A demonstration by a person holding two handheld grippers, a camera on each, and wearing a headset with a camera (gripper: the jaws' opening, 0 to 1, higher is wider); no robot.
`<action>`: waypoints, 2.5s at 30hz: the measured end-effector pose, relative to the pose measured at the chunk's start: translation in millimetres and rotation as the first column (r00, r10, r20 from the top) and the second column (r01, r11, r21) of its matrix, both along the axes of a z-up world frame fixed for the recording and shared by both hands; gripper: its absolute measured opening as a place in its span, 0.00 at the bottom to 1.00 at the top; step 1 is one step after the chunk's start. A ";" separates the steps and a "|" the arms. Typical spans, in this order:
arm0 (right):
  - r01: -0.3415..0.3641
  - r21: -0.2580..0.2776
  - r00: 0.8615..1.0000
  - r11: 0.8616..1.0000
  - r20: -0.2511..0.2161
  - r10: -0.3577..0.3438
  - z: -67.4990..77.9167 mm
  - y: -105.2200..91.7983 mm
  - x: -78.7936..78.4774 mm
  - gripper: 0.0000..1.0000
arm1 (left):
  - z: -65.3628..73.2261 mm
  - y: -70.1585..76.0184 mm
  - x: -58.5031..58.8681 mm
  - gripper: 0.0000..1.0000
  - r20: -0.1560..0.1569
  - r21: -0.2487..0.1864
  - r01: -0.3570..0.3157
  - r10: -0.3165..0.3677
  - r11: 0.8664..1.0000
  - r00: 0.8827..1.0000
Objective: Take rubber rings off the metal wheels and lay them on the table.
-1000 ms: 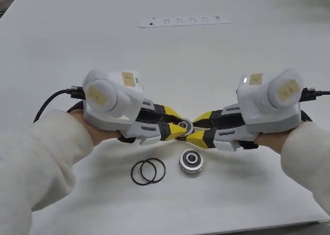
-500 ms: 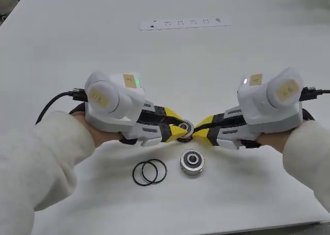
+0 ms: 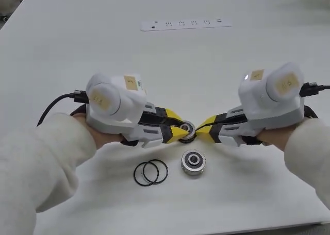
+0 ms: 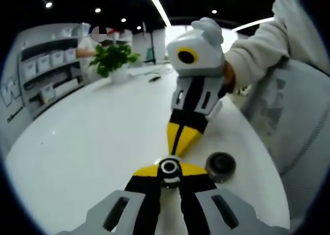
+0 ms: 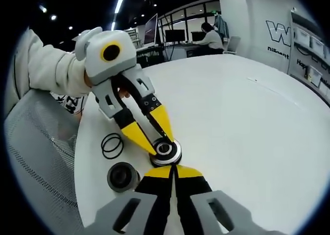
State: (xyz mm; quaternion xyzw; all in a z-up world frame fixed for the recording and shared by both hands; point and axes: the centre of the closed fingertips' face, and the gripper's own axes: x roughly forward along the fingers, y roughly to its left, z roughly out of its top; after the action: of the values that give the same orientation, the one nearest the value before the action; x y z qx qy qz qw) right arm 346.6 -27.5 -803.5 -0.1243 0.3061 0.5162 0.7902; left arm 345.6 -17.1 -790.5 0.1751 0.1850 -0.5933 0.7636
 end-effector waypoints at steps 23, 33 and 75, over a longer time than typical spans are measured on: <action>0.223 0.148 0.948 0.963 -0.265 -0.179 9.6 0.1 2.6 0.00 | -0.2 -1.1 -0.3 0.13 0.000 -0.002 -0.007 0.007 1.000 1.000; 0.194 0.123 0.959 0.973 -0.233 -0.162 11.3 4.9 1.6 0.00 | -0.2 -1.7 -0.9 0.13 -0.008 -0.011 -0.014 0.014 1.000 1.000; 0.126 0.160 0.978 0.979 -0.183 -0.096 24.2 18.5 -2.7 0.00 | -2.9 0.5 1.4 0.14 0.000 -0.012 -0.036 0.036 0.999 0.999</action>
State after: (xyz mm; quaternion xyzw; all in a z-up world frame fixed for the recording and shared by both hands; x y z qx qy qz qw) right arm 343.9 -9.0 -779.3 0.0069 0.3351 0.5043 0.7958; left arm 347.0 -16.6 -793.4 0.1671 0.1844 -0.5804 0.7753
